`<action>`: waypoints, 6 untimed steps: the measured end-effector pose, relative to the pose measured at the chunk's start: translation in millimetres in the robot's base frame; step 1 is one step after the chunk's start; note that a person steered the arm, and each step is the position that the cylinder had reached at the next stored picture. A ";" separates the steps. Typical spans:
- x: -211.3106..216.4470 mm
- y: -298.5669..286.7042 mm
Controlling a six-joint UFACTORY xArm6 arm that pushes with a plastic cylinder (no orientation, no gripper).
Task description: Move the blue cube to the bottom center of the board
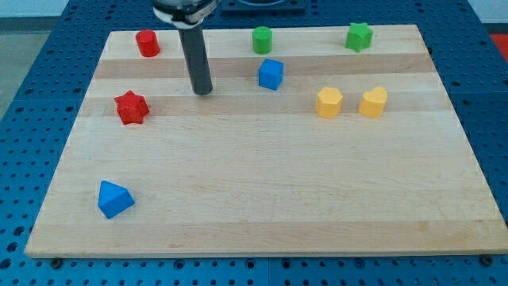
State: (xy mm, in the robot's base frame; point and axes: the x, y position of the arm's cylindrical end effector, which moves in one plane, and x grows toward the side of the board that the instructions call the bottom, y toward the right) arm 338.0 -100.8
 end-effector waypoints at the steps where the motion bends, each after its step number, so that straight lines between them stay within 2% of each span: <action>1: -27.7 15.1; 3: -54.9 67.2; 5: -55.1 119.2; 6: -54.4 126.0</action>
State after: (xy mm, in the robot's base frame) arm 283.7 25.3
